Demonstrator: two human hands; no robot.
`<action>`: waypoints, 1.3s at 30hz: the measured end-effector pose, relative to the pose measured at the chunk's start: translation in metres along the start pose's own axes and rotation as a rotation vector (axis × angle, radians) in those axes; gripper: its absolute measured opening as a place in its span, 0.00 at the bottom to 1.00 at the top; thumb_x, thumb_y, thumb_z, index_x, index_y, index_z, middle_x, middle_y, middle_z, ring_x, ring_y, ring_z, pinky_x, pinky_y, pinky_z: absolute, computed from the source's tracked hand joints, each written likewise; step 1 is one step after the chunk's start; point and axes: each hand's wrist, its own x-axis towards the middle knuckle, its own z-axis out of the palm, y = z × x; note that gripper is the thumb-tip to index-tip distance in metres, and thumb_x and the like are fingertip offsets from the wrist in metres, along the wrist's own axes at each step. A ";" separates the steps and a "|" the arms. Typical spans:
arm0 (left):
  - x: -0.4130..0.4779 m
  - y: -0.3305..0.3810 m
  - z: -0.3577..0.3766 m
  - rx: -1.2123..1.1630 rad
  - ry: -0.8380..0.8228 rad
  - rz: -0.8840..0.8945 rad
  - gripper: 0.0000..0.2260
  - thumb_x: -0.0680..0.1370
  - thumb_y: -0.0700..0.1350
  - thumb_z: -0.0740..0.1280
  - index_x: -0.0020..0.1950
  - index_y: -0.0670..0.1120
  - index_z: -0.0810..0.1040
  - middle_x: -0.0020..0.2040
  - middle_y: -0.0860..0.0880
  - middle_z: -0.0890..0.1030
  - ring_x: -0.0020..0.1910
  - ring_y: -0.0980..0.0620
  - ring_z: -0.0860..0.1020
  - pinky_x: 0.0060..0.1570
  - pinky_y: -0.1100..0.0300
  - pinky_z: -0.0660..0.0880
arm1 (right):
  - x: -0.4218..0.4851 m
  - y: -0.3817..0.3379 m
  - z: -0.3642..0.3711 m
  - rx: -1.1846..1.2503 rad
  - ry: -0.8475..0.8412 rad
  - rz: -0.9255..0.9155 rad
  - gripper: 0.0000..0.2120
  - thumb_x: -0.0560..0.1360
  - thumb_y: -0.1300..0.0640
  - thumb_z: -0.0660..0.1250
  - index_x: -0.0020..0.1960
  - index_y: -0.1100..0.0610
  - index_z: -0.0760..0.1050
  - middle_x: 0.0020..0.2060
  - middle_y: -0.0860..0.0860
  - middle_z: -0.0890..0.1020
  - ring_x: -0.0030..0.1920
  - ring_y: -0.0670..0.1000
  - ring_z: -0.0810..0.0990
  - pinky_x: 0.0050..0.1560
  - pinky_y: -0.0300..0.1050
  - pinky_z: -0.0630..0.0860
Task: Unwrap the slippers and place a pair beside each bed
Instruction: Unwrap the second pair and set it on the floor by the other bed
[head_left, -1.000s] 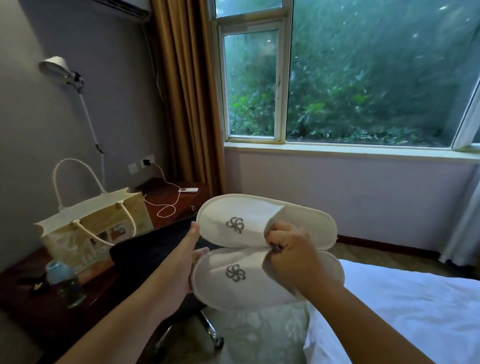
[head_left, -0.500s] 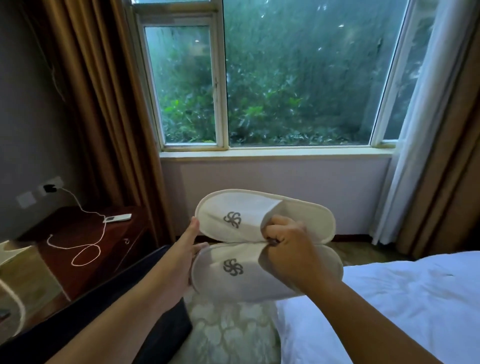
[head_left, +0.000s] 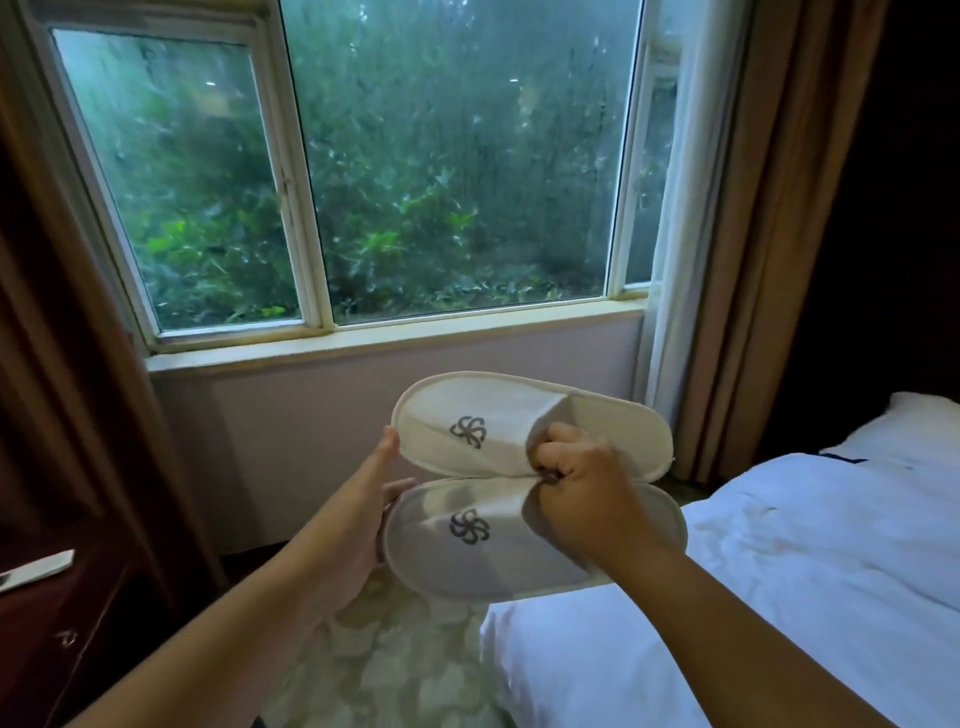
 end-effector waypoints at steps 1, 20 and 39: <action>0.013 0.002 0.001 0.013 -0.021 0.001 0.21 0.75 0.72 0.54 0.43 0.58 0.76 0.40 0.51 0.87 0.47 0.45 0.85 0.60 0.40 0.75 | 0.005 0.009 0.003 -0.008 0.006 0.008 0.17 0.62 0.67 0.63 0.43 0.47 0.73 0.32 0.33 0.72 0.32 0.43 0.69 0.35 0.50 0.71; 0.290 0.050 0.021 0.230 0.079 0.029 0.52 0.57 0.85 0.54 0.77 0.63 0.58 0.76 0.51 0.68 0.73 0.45 0.67 0.72 0.41 0.62 | 0.195 0.234 0.127 0.190 -0.088 0.087 0.16 0.61 0.65 0.61 0.25 0.45 0.64 0.29 0.46 0.74 0.31 0.52 0.74 0.33 0.57 0.74; 0.581 0.125 -0.007 0.233 -0.205 -0.034 0.36 0.74 0.74 0.46 0.55 0.50 0.81 0.51 0.47 0.87 0.51 0.49 0.85 0.55 0.50 0.77 | 0.350 0.364 0.236 -0.078 0.031 0.224 0.19 0.62 0.67 0.66 0.28 0.42 0.68 0.32 0.37 0.73 0.34 0.48 0.71 0.38 0.51 0.67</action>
